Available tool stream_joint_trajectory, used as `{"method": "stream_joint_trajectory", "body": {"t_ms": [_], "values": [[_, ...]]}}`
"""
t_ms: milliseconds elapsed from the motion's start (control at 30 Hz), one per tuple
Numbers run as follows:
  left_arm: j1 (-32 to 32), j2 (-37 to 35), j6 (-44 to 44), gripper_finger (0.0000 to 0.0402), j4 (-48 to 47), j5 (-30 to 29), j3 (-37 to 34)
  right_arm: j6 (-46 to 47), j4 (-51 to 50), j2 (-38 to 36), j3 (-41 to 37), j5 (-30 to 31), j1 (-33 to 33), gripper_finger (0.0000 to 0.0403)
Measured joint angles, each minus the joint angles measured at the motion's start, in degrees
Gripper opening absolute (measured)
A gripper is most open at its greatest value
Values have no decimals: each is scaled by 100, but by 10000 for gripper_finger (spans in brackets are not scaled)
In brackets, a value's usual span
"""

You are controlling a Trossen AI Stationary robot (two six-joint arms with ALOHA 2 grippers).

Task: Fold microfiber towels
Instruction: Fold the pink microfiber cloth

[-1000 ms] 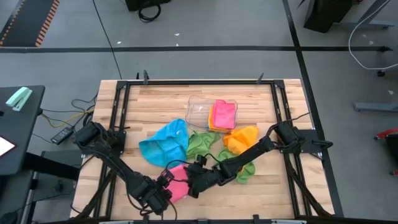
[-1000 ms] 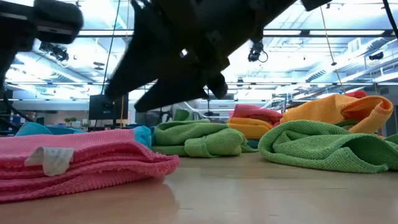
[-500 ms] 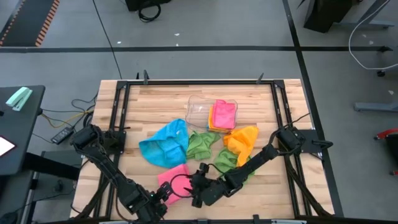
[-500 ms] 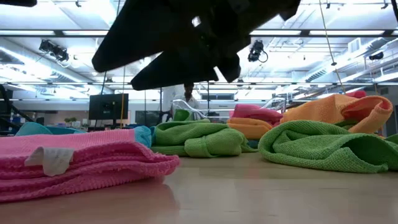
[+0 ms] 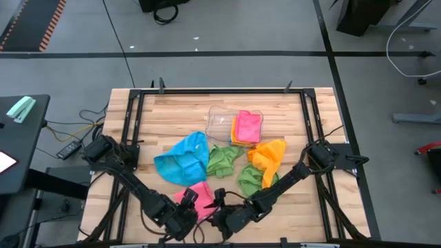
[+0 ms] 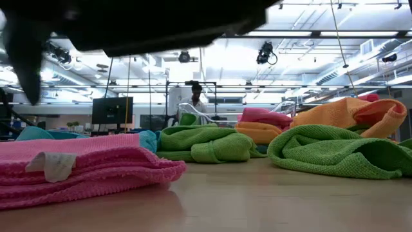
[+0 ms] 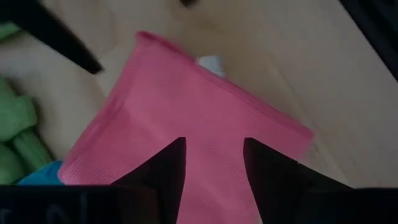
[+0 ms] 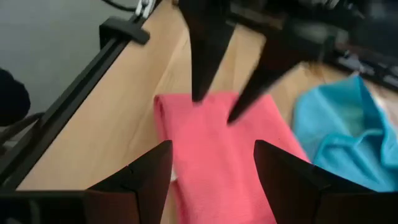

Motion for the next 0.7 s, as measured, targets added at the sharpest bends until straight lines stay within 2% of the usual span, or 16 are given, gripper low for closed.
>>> {"method": "stream_joint_trajectory", "body": {"t_ms": [233,467,700], "values": [[150,0,-659,154,-18,12,0,-83,0,0,0,-44,-145,235],[-69,2,-1514,150,-140,15,0,-385,-645,0,0,-138,-214,235],[-240,2,-2384,149,-128,13,0,-710,-1242,0,0,-854,-436,235]]}}
